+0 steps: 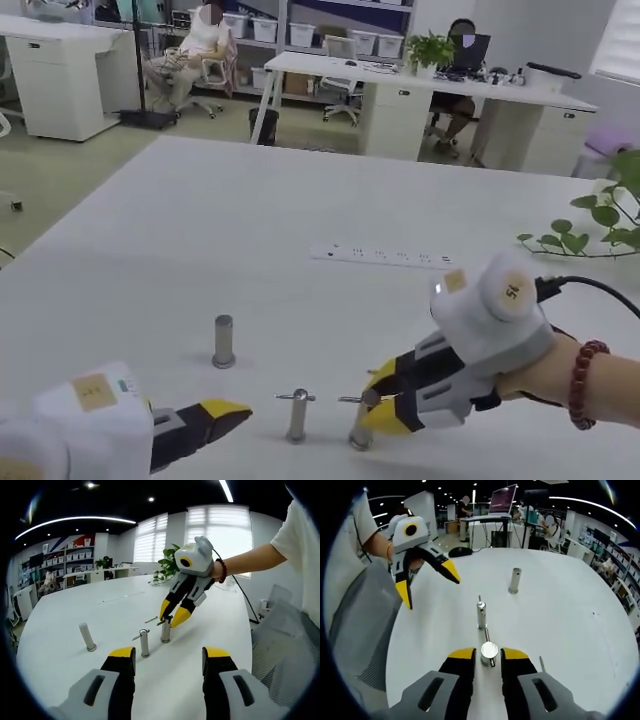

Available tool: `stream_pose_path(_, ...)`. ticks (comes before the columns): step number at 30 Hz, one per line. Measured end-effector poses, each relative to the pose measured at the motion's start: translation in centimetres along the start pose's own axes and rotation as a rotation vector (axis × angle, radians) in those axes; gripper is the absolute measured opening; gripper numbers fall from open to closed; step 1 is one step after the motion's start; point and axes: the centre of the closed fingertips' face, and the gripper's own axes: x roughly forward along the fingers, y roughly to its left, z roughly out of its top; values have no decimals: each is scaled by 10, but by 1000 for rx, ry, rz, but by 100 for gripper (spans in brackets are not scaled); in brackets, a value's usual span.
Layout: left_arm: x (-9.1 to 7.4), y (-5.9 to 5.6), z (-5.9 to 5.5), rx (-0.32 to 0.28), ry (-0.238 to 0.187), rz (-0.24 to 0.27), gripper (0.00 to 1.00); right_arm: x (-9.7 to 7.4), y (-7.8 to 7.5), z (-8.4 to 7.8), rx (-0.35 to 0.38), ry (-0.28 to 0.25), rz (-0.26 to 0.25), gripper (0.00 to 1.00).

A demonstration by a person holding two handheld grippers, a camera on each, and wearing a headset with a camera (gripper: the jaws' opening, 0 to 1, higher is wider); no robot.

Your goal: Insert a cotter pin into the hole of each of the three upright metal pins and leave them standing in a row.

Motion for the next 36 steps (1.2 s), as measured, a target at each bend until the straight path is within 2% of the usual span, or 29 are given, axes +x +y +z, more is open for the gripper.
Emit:
stream_pose_path(5, -2, 0, 3, -5, -12, 7, 55, -4, -1, 7, 7, -14, -6, 25)
stream_pose_path(10, -5, 0, 3, -11, -18, 15, 58, -5, 0, 23, 78, -71, -2, 30)
stream_pose_path(15, -11, 1, 5, -25, -30, 22, 62, -2, -6, 40, 112, -120, -14, 31)
stream_pose_path(22, -18, 6, 7, -46, -40, 46, 68, 16, -21, 67, 101, -151, -50, 30)
stream_pose_path(29, -26, 11, 6, -51, -51, 76, 72, 46, -32, 95, 89, -181, -60, 30)
stream_pose_path(32, -27, 12, 8, -45, -61, 80, 76, 60, -34, 102, 82, -177, -56, 29)
stream_pose_path(36, -28, 13, 8, -19, -50, 87, 78, 74, -43, 109, 90, -182, -69, 29)
